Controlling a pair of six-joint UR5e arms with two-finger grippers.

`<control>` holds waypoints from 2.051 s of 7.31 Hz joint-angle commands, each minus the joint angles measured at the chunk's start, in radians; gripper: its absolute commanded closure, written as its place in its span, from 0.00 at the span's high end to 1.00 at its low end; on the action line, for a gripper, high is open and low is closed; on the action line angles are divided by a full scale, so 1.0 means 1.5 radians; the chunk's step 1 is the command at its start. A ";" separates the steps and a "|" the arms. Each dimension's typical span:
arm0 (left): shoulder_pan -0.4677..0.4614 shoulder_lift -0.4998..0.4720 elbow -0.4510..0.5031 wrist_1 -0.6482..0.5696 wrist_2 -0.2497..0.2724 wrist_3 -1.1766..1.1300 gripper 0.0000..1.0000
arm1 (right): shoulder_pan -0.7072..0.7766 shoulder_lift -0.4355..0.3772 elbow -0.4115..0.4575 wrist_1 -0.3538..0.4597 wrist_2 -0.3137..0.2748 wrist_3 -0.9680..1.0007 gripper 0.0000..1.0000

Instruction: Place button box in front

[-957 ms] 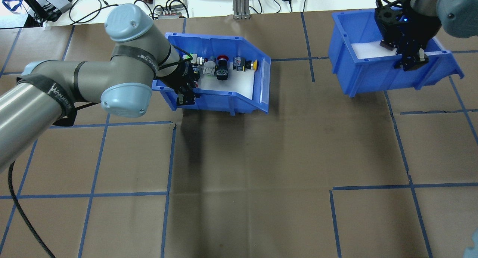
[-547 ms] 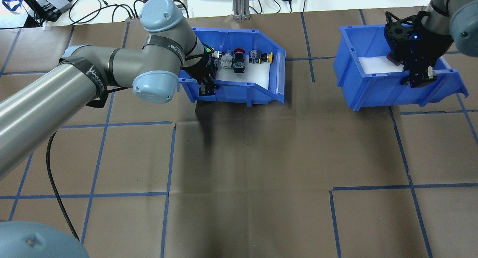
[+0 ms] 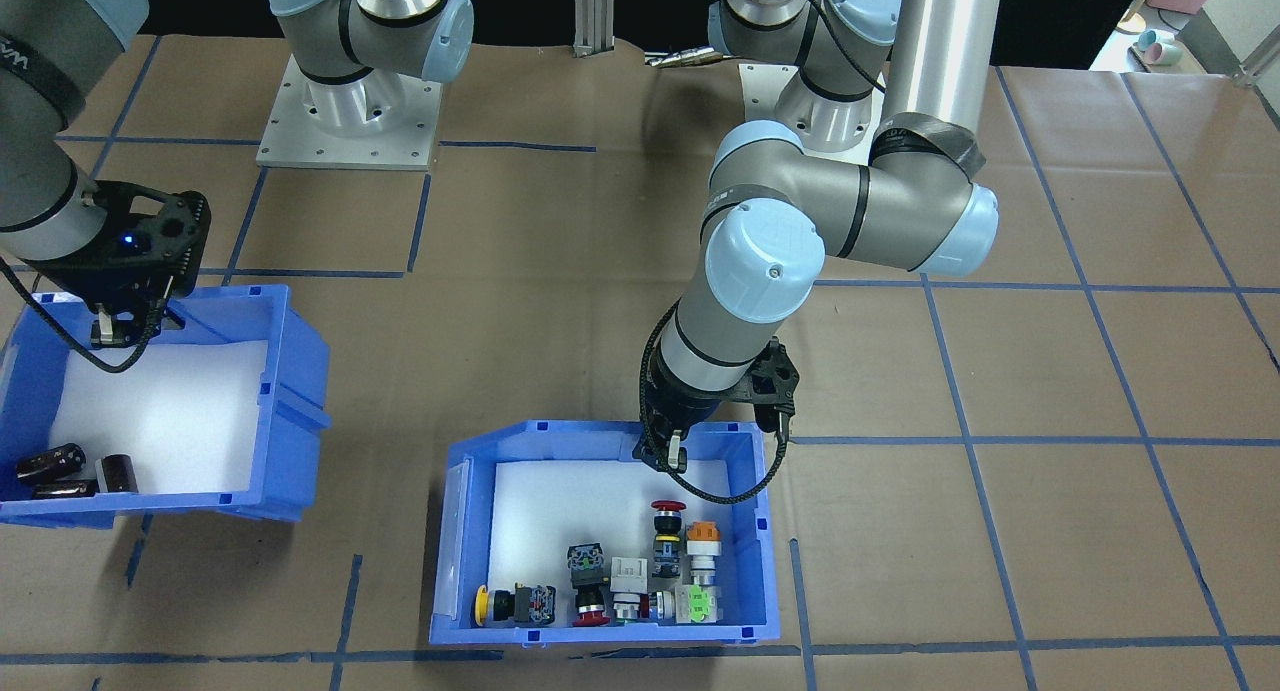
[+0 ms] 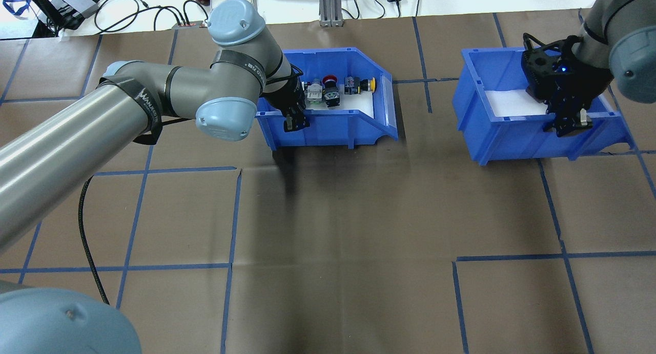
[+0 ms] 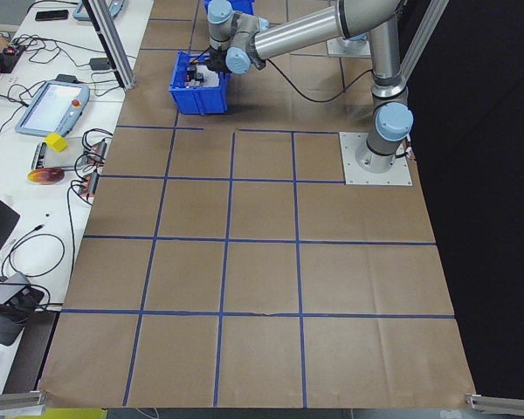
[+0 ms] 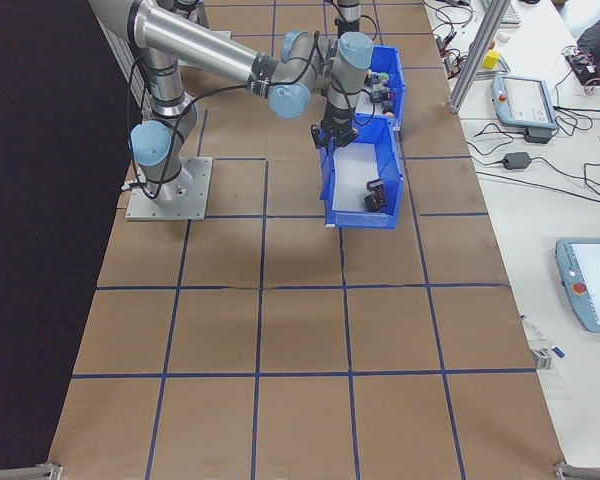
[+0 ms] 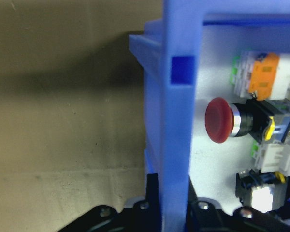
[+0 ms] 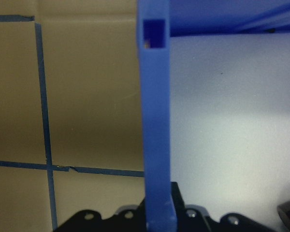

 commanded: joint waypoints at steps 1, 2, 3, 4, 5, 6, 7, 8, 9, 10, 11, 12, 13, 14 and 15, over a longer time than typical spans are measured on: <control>-0.002 0.010 0.001 0.000 0.001 -0.018 0.39 | 0.004 -0.055 0.069 -0.026 0.000 0.015 0.08; -0.002 0.018 0.001 -0.001 0.011 -0.019 0.55 | 0.006 -0.079 0.107 -0.063 0.000 0.026 0.08; -0.002 0.029 0.002 -0.002 0.011 -0.047 0.79 | 0.010 -0.097 0.139 -0.075 0.000 0.027 0.08; 0.000 0.048 0.005 -0.011 0.018 -0.059 0.82 | 0.032 -0.119 0.160 -0.080 0.000 0.046 0.08; 0.004 0.064 0.005 -0.039 0.032 0.010 0.82 | 0.067 -0.140 0.186 -0.082 -0.001 0.070 0.08; 0.010 0.080 0.007 -0.085 0.044 0.125 0.82 | 0.085 -0.156 0.215 -0.113 -0.006 0.089 0.08; 0.029 0.106 0.005 -0.116 0.046 0.231 0.83 | 0.091 -0.172 0.246 -0.119 -0.004 0.100 0.08; 0.073 0.142 0.005 -0.175 0.045 0.396 0.85 | 0.111 -0.197 0.265 -0.119 -0.002 0.126 0.08; 0.109 0.173 0.001 -0.225 0.046 0.502 0.88 | 0.148 -0.216 0.283 -0.119 -0.004 0.161 0.08; 0.134 0.203 -0.003 -0.264 0.048 0.591 0.91 | 0.191 -0.220 0.296 -0.140 -0.003 0.197 0.08; 0.156 0.232 -0.013 -0.268 0.072 0.734 0.98 | 0.232 -0.220 0.305 -0.157 -0.003 0.242 0.08; 0.162 0.254 -0.015 -0.273 0.086 0.839 0.98 | 0.288 -0.220 0.305 -0.165 -0.003 0.301 0.08; 0.163 0.274 -0.015 -0.297 0.113 0.937 0.98 | 0.331 -0.217 0.305 -0.175 -0.003 0.350 0.08; 0.164 0.281 -0.013 -0.297 0.180 1.039 0.98 | 0.359 -0.212 0.305 -0.190 -0.002 0.394 0.09; 0.167 0.298 -0.015 -0.317 0.213 1.136 0.99 | 0.389 -0.197 0.305 -0.211 -0.002 0.428 0.09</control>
